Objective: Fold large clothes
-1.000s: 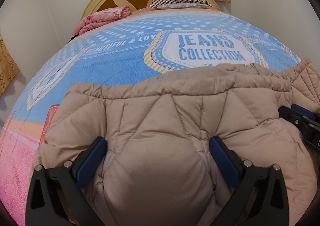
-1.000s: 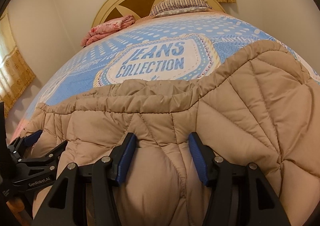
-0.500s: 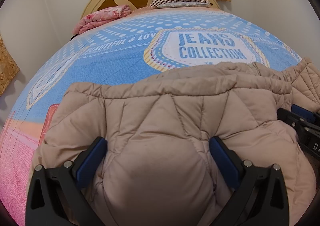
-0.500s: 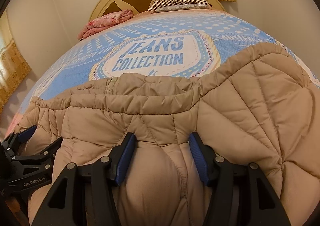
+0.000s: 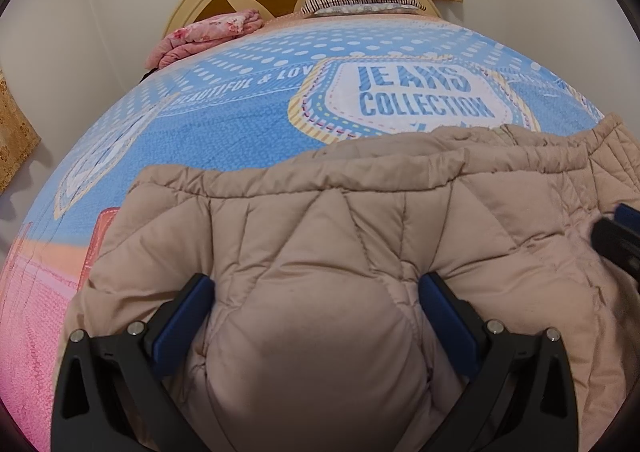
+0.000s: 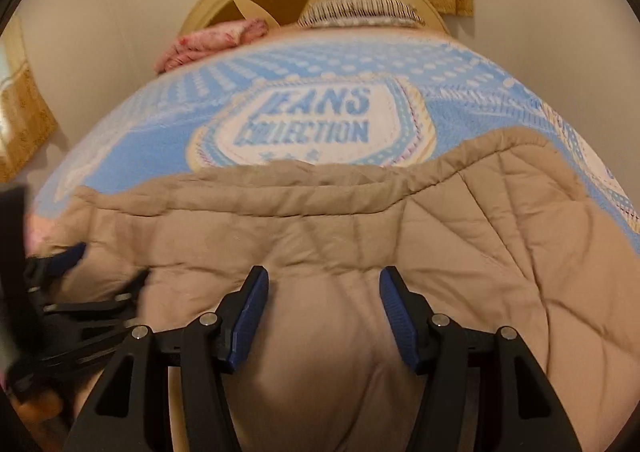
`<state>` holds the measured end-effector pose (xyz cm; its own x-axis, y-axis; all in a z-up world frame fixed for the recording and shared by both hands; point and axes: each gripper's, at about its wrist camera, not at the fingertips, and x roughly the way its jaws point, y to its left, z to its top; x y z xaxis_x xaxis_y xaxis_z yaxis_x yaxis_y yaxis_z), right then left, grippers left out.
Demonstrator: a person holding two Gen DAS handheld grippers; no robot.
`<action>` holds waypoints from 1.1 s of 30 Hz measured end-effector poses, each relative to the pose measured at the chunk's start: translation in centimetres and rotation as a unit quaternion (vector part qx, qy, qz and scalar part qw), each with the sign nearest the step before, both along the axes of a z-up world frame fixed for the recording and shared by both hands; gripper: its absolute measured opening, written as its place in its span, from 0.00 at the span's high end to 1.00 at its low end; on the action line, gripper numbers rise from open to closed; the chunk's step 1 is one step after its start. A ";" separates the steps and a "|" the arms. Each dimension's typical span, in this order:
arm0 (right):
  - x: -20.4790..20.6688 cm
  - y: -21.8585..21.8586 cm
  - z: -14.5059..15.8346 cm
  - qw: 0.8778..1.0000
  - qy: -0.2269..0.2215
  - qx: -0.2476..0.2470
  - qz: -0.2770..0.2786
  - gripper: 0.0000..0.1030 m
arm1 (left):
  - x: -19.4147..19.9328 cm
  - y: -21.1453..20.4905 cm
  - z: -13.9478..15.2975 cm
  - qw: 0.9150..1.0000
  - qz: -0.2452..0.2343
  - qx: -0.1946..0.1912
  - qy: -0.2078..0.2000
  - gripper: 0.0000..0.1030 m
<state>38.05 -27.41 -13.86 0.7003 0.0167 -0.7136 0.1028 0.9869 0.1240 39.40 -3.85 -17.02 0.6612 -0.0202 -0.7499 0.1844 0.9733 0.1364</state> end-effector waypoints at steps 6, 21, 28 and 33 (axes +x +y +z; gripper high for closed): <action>-0.7 2.3 -2.1 1.000 0.012 -0.015 0.009 0.42 | 0.0 0.1 0.1 1.000 0.001 -0.001 -0.002 0.00; -2.0 3.5 -1.3 0.999 0.017 -0.049 0.006 0.39 | 0.0 0.0 0.0 1.000 0.002 0.003 -0.002 0.00; -5.4 5.2 -3.0 0.998 -0.008 -0.067 0.012 0.38 | -0.1 0.0 0.0 1.000 0.002 0.003 -0.003 0.00; -4.9 5.1 -3.8 0.998 0.001 -0.068 0.012 0.36 | -0.1 -0.1 0.1 1.000 0.003 0.003 -0.005 0.00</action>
